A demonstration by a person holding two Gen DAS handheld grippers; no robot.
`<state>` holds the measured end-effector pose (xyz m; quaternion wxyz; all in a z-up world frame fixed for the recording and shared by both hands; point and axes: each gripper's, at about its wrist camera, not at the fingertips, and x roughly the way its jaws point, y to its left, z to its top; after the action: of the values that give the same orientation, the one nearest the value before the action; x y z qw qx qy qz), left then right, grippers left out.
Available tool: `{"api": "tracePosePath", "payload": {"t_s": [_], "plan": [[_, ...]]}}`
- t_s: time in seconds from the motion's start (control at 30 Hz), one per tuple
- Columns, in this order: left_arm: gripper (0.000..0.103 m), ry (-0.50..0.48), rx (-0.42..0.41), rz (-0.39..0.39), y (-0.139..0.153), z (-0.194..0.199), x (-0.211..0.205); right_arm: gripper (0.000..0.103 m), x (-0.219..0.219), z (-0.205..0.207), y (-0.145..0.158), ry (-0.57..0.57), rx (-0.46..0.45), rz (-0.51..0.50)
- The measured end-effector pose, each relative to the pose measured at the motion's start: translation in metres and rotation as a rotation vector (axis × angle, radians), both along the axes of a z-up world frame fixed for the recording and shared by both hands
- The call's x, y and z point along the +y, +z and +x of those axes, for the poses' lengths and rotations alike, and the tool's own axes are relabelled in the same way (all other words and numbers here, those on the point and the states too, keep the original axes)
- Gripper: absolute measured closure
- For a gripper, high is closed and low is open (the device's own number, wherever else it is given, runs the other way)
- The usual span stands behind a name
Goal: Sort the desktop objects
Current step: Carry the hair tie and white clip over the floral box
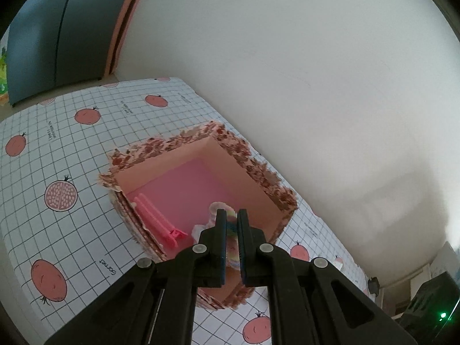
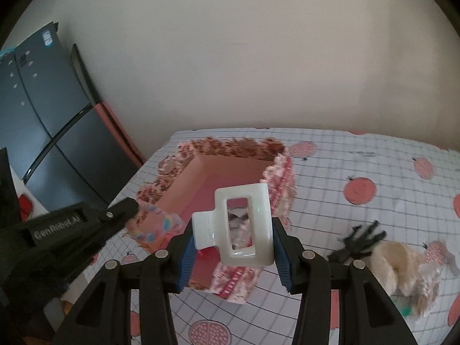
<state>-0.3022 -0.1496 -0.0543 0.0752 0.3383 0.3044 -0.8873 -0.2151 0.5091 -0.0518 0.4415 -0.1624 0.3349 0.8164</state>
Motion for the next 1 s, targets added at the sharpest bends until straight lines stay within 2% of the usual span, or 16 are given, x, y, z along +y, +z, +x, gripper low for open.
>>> {"api": "tracePosePath", "payload": {"t_s": [0.27,0.47,1.0], "plan": [[0.096,0.054,0.021,0.016,-0.006,0.002,-0.017,0.053,0.01,-0.021,0.01,0.041,-0.024,0.025],[0.096,0.058,0.034,0.022,-0.013,-0.002,-0.021,0.053,0.022,-0.031,0.003,0.048,-0.035,0.008],[0.096,0.066,-0.05,0.055,-0.041,-0.012,-0.025,0.053,0.036,-0.044,-0.017,0.055,-0.057,-0.075]]}}
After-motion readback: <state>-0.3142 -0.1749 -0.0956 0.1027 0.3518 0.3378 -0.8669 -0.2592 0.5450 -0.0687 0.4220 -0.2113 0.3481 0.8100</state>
